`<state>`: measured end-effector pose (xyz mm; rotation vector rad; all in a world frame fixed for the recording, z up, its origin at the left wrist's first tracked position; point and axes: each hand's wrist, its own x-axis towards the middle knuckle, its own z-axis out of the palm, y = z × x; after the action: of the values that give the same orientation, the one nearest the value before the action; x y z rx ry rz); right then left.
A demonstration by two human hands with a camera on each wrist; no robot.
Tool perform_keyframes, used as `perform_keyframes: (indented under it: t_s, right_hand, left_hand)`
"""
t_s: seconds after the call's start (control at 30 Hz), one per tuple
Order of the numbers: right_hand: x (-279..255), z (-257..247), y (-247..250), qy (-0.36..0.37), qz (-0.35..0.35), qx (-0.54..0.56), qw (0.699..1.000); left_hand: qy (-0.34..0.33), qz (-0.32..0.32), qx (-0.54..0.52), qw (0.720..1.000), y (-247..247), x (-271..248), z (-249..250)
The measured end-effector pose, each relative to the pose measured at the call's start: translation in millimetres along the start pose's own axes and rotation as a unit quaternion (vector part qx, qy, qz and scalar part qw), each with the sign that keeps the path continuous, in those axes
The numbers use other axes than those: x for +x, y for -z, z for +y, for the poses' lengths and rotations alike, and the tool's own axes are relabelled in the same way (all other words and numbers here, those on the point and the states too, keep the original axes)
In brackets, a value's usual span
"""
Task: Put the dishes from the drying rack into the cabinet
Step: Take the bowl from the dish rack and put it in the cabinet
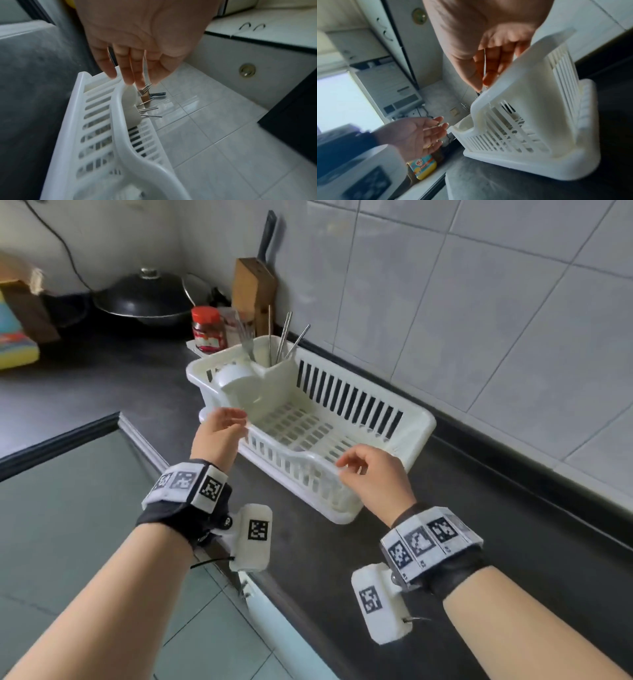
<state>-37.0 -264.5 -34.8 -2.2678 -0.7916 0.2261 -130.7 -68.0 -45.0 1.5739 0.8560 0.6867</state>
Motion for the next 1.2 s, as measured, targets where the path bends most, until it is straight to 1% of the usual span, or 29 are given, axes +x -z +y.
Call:
perform_keyframes:
  t_s: [0.07, 0.13, 0.2, 0.23, 0.3, 0.33, 0.37, 0.43, 0.5, 0.6, 0.63, 0.67, 0.73, 0.77, 0.8, 0.87, 0.93, 1.03, 1.07, 1.13, 1.17, 1.2]
  right_hand:
    - [17.6, -1.9, -2.2, -0.006, -0.015, 0.019, 1.0]
    - [37.1, -4.5, -3.9, -0.021, -0.05, 0.057, 0.997]
    - [52.1, -8.1, -6.6, -0.033, -0.1, 0.103, 0.989]
    - [55.6, -9.7, -8.1, -0.032, -0.133, 0.109, 0.984]
    - [56.1, -6.7, -12.6, -0.023, -0.213, 0.084, 0.973]
    - [54.5, -4.2, -14.6, -0.019, -0.24, 0.07, 0.968]
    - [52.6, -1.7, -15.5, -0.017, -0.251, 0.065, 0.966]
    - [50.7, 4.4, -15.5, -0.012, -0.243, 0.073, 0.967]
    - [49.8, 6.3, -14.6, -0.007, -0.232, 0.075, 0.97]
    - [48.8, 5.9, -13.6, -0.016, -0.231, 0.083, 0.969]
    - [48.4, 6.2, -13.6, -0.019, -0.231, 0.083, 0.969]
    - [48.5, 7.3, -13.7, -0.023, -0.229, 0.079, 0.97]
    - [48.3, 9.0, -13.6, -0.029, -0.221, 0.073, 0.972]
    - [47.9, 9.6, -14.0, -0.03, -0.216, 0.07, 0.974]
    - [47.5, 10.2, -14.7, -0.03, -0.21, 0.067, 0.975]
    - [46.6, 10.4, -16.1, -0.031, -0.201, 0.064, 0.977]
    - [45.2, 9.9, -16.7, -0.037, -0.198, 0.07, 0.977]
    - [44.5, 9.2, -15.3, -0.049, -0.19, 0.081, 0.977]
    - [44.0, 8.9, -14.7, -0.05, -0.187, 0.079, 0.978]
    - [41.4, 6.0, -13.0, -0.038, -0.173, 0.063, 0.982]
    - [38.9, 3.7, -12.2, -0.027, -0.159, 0.05, 0.986]
    - [37.8, 1.3, -11.7, -0.016, -0.136, 0.034, 0.99]
  left_hand:
    - [-0.025, 0.03, 0.06, 0.997, -4.0, 33.2, -0.3]
    - [-0.038, 0.058, 0.166, 0.984, -8.4, 60.1, 0.8]
    - [-0.037, 0.067, 0.3, 0.951, -9.9, 81.5, 4.9]
    - [-0.035, 0.06, 0.354, 0.933, -9.5, 90.7, 6.2]
    - [-0.031, 0.031, 0.429, 0.902, -7.8, 106.9, 7.8]
    - [-0.029, 0.017, 0.458, 0.889, -7.0, 115.1, 7.1]
    - [-0.028, 0.003, 0.483, 0.875, -6.4, 121.3, 6.6]
    - [-0.024, -0.027, 0.512, 0.858, -8.9, 131.9, 8.0]
    - [-0.008, -0.048, 0.524, 0.85, -14.3, 139.6, 11.7]
    - [0.022, -0.036, 0.543, 0.839, -21.8, 143.8, 15.5]
    - [0.02, -0.021, 0.561, 0.827, -23.2, 143.0, 16.3]
    - [0.004, -0.009, 0.587, 0.809, -24.0, 141.9, 16.1]
    - [-0.043, -0.006, 0.64, 0.768, -28.1, 139.3, 16.2]
    - [-0.058, -0.011, 0.656, 0.752, -30.7, 138.7, 15.5]
    - [-0.064, -0.015, 0.66, 0.748, -33.3, 138.6, 15.4]
    - [-0.06, -0.016, 0.64, 0.766, -37.3, 136.9, 16.8]
    - [-0.071, -0.006, 0.627, 0.776, -37.5, 132.0, 22.6]
    - [-0.136, -0.003, 0.613, 0.778, -35.0, 122.9, 31.3]
    - [-0.155, -0.002, 0.601, 0.784, -33.8, 117.2, 35.7]
    - [-0.193, 0.01, 0.567, 0.8, -32.8, 107.7, 44.3]
    - [-0.2, 0.017, 0.548, 0.812, -33.6, 100.6, 51.0]
    - [-0.198, 0.02, 0.522, 0.829, -35.0, 93.7, 58.6]
